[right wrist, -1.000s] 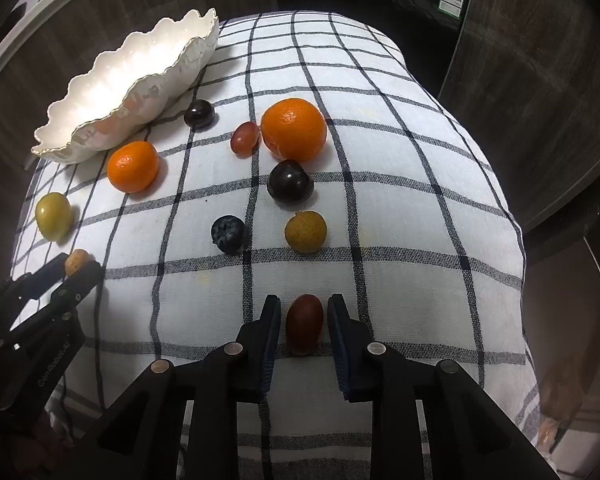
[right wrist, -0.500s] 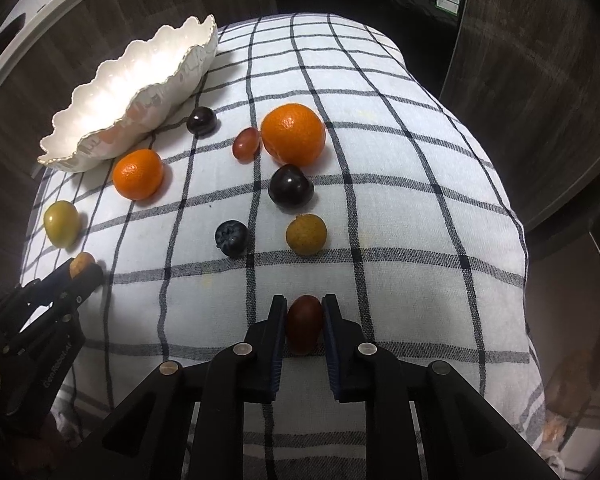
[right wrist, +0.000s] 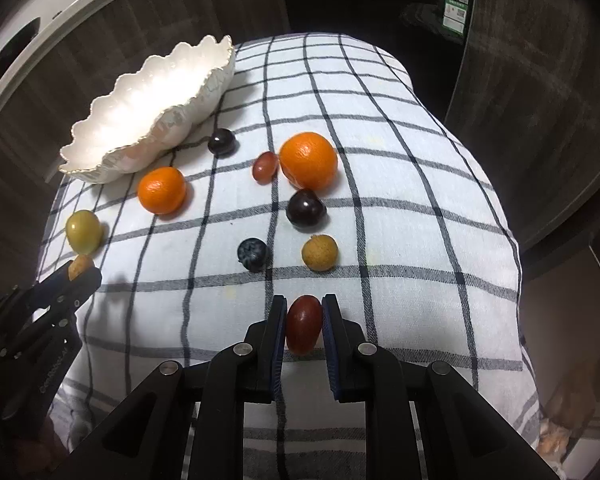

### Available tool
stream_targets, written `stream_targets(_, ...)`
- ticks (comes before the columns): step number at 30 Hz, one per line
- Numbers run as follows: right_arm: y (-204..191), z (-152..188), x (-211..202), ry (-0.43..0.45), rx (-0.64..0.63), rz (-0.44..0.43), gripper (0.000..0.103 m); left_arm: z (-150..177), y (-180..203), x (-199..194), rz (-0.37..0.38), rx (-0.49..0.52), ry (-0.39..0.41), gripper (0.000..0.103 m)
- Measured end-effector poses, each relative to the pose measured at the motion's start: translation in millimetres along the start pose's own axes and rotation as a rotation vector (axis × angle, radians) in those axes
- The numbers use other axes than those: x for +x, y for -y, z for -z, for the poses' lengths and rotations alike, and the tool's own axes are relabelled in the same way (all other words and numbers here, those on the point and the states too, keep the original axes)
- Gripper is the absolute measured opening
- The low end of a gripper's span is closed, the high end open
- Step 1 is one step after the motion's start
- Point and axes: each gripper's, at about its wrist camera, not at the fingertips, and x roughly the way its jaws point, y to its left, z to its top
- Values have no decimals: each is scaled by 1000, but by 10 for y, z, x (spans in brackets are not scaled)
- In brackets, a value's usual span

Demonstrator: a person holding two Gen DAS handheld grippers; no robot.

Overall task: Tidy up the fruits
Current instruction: 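Close the left tool on the brown fruit while the right tool grasps the red grape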

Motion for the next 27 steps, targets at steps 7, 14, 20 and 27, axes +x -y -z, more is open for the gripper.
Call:
stream_targets(7,-68,-67,-144,45,-39,-14,19,-39,-54,-154,-3,-20,17,26)
stream_targets(14,-166,-174,-265,81,-79,-30,19,-130,-143,-296,-13,-40,46,26)
stream_targets(20,-283,-310,-340,112,-121,-48,19,-214,-247,-375,-22,-60,65,26)
stream_targets(27,-460,-539,-371,148,-162,-86,19,-335,-401,-389,-32,-92,76,26)
